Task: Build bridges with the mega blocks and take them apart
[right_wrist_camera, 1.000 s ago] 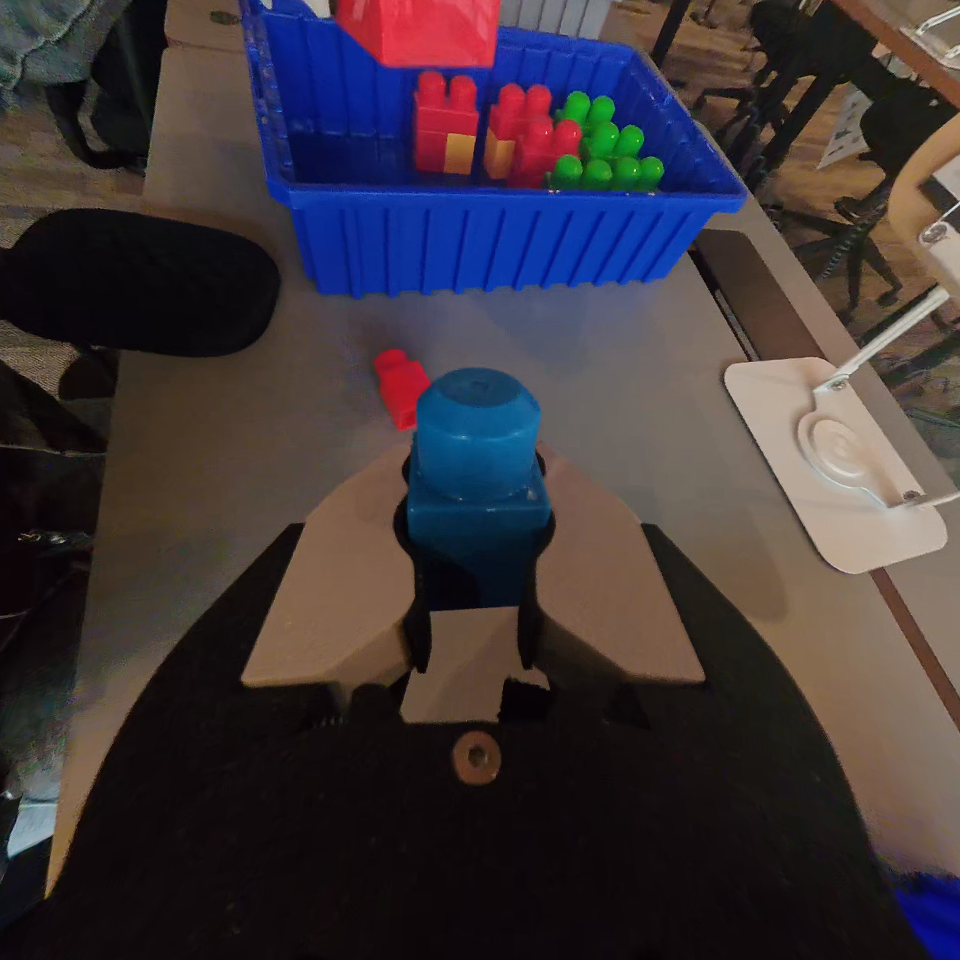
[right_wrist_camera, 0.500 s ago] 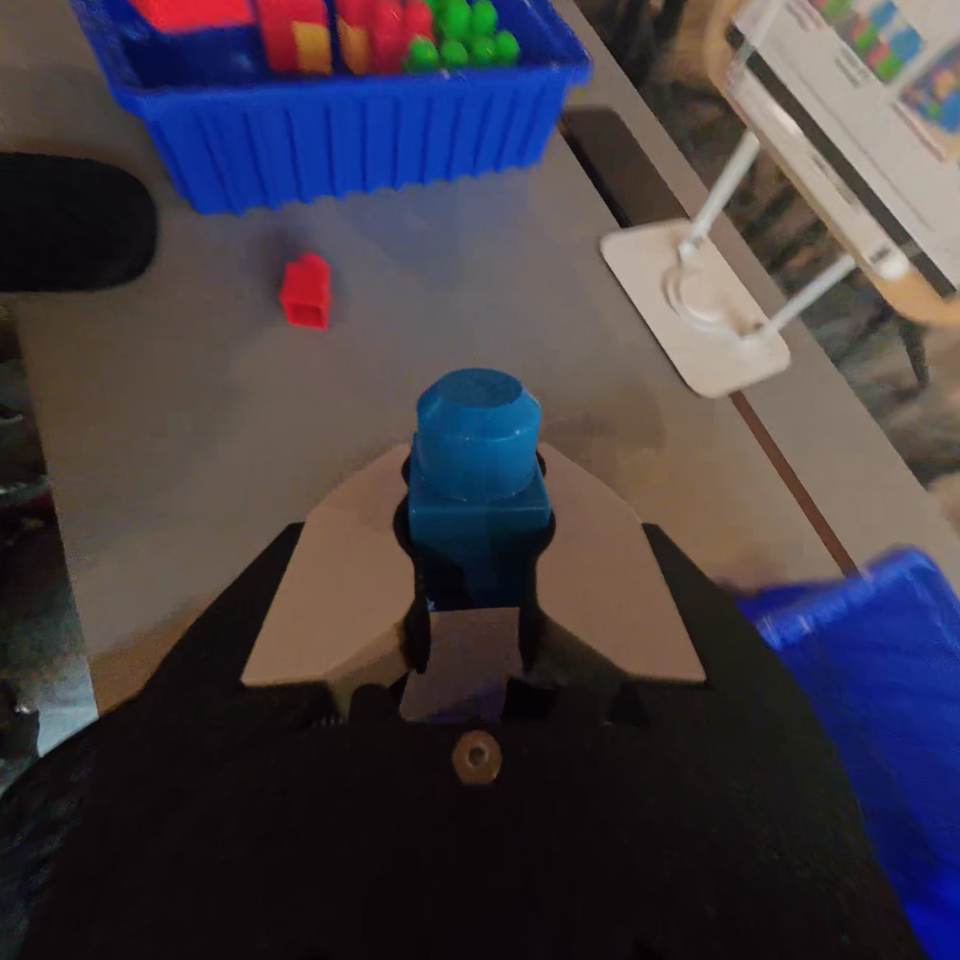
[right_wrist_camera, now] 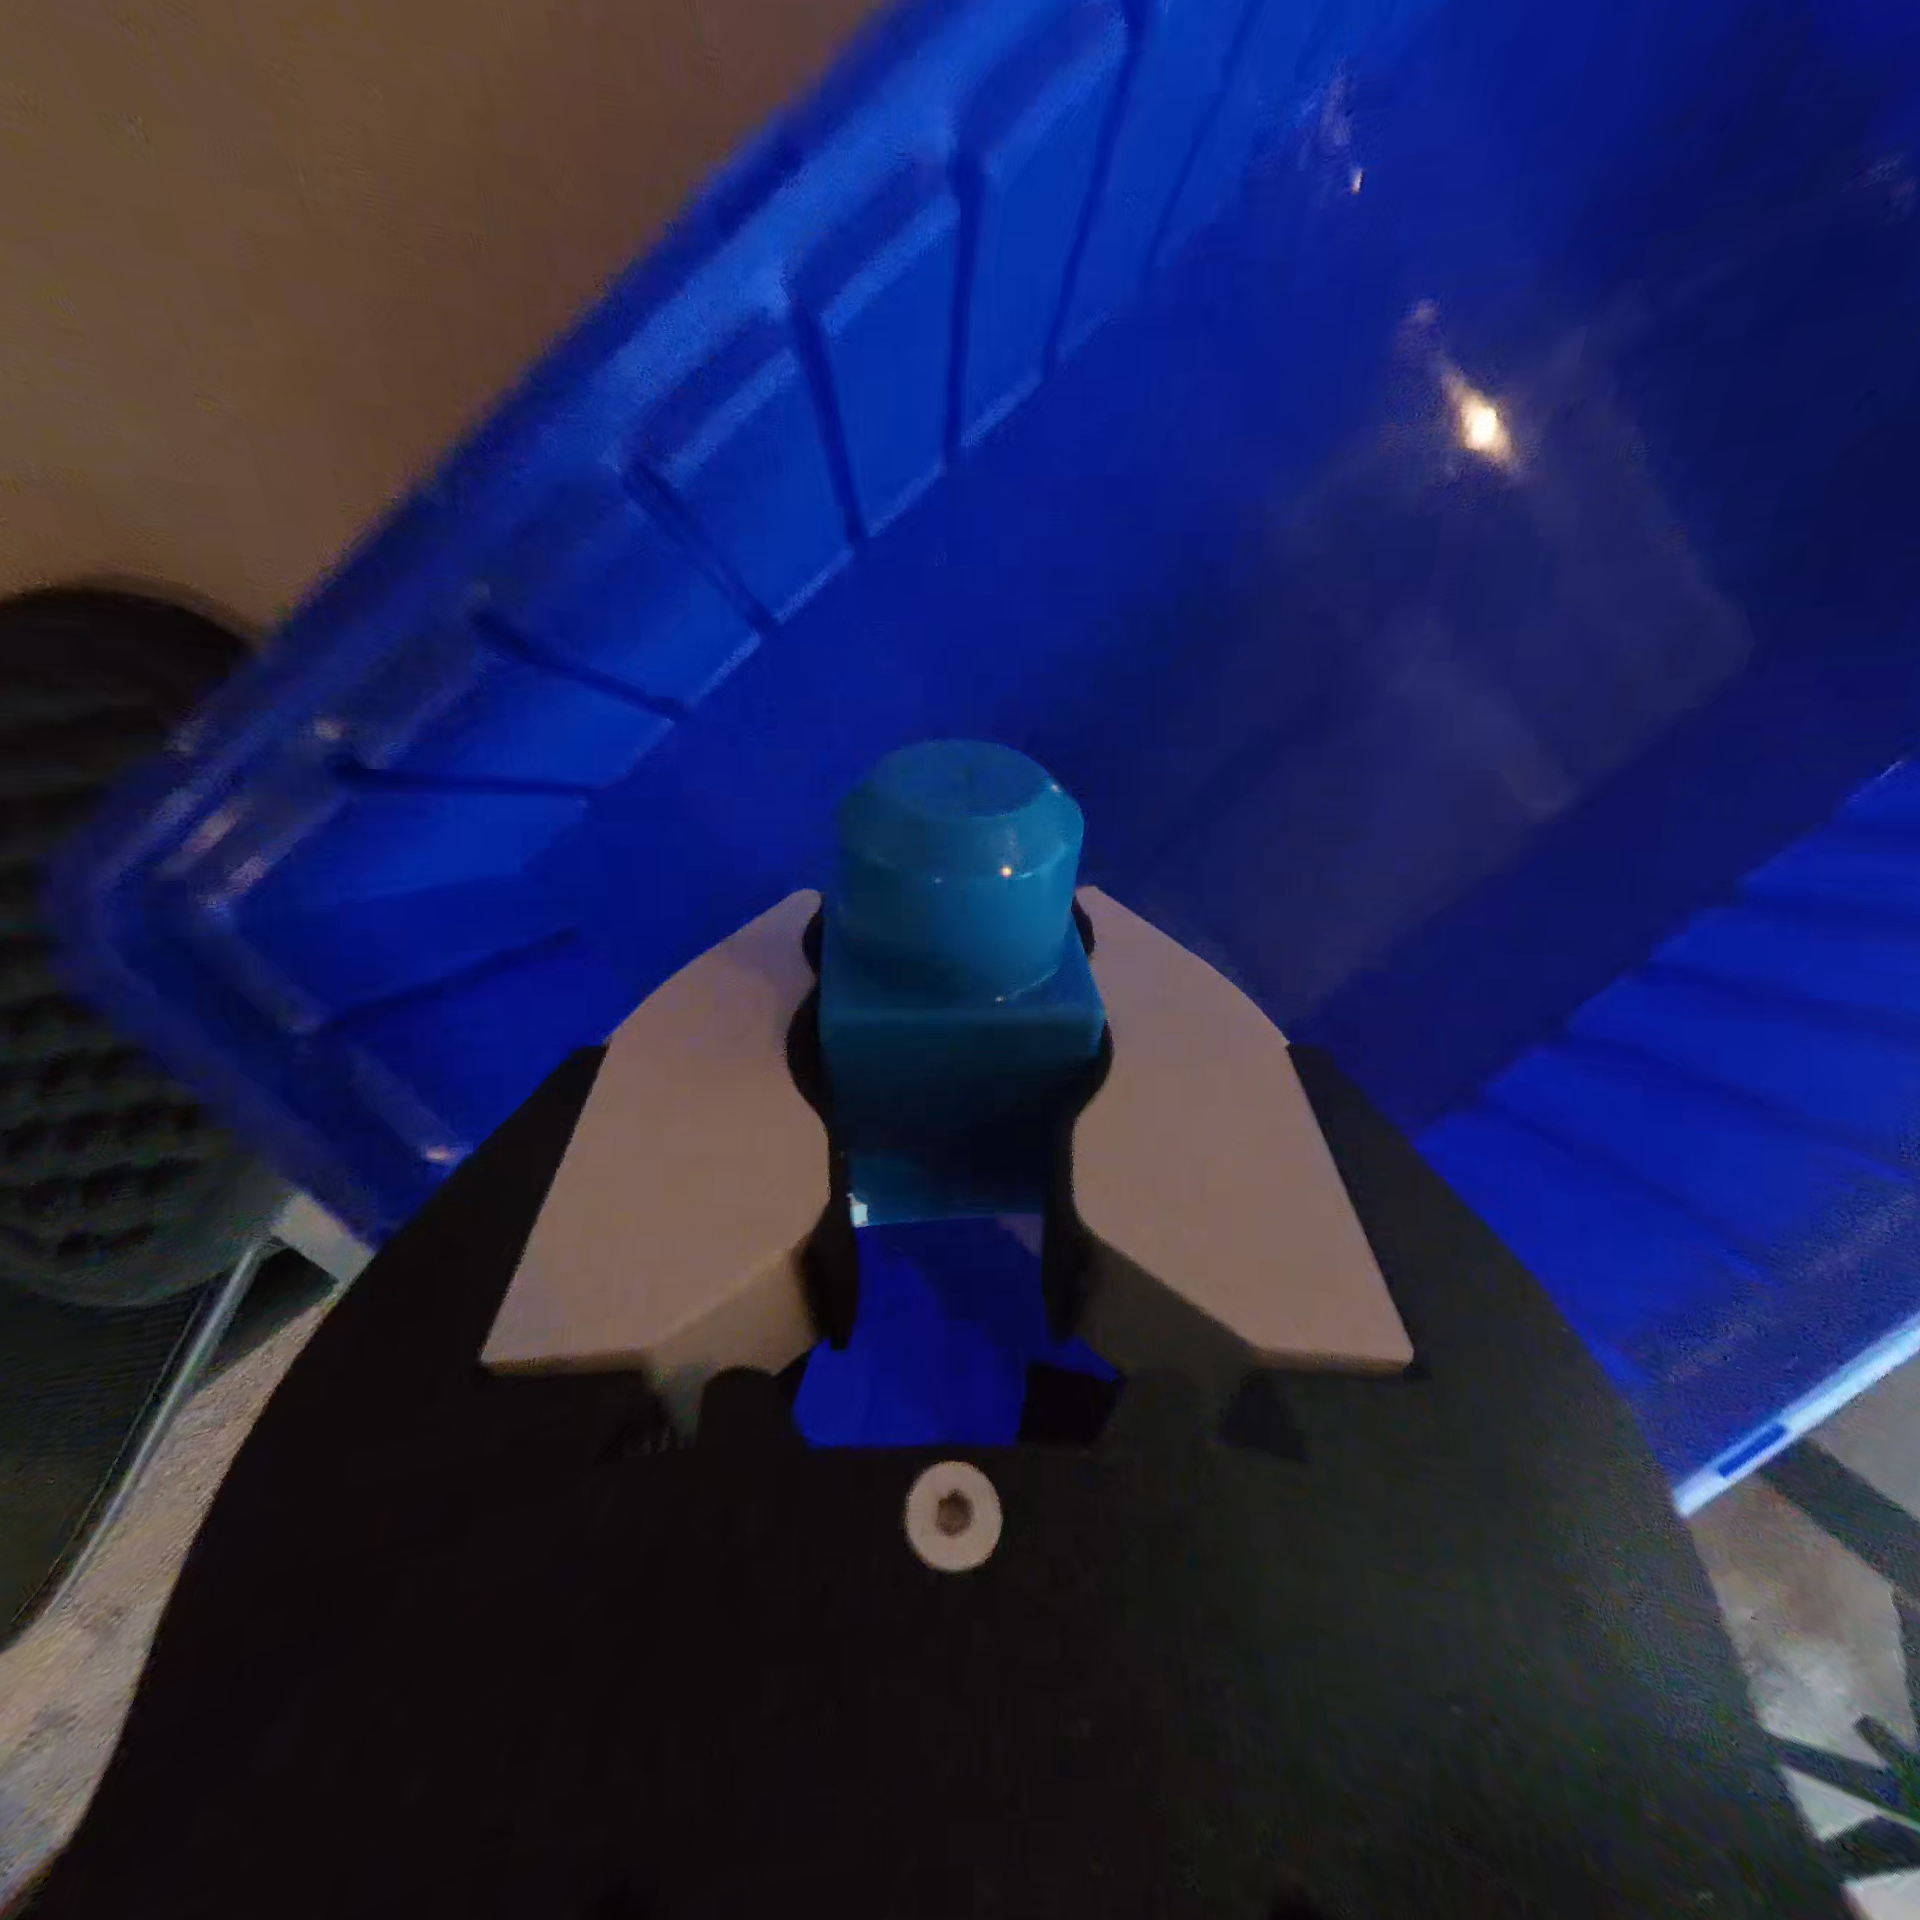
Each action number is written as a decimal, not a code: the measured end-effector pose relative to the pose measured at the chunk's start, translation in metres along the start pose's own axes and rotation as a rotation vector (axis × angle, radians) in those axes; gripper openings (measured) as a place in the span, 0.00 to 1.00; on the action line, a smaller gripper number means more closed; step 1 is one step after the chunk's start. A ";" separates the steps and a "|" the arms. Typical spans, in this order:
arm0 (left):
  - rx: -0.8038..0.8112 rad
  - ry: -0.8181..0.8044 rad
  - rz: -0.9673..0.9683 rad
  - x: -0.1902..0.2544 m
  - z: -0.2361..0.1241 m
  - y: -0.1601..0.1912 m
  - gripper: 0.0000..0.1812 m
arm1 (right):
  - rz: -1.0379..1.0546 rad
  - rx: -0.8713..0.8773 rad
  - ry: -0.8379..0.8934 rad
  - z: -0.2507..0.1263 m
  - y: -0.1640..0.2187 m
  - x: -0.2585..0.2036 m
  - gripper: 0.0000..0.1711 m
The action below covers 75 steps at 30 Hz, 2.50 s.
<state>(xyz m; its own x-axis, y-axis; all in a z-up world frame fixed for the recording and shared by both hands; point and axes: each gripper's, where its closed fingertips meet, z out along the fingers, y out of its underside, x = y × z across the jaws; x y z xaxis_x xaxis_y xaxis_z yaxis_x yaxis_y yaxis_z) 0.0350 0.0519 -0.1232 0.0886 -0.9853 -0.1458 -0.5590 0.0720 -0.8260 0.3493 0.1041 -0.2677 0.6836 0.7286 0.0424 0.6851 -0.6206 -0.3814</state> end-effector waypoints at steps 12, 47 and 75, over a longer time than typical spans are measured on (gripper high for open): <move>-0.028 -0.011 -0.014 0.001 0.001 0.004 0.19 | 0.094 -0.151 -0.016 0.039 0.045 0.023 0.24; 0.035 -0.090 -0.204 0.009 -0.094 0.090 0.19 | -0.537 0.697 -0.451 -0.038 -0.259 -0.301 0.52; 0.005 -0.348 -0.234 0.007 -0.118 0.117 0.44 | -0.601 0.717 -0.335 -0.054 -0.273 -0.272 0.21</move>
<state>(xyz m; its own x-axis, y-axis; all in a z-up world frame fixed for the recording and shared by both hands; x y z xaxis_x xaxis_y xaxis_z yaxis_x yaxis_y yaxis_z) -0.1268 0.0354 -0.1569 0.4861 -0.8644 -0.1284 -0.4867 -0.1458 -0.8613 -0.0102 0.0596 -0.1255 0.0907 0.9774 0.1909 0.5049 0.1200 -0.8548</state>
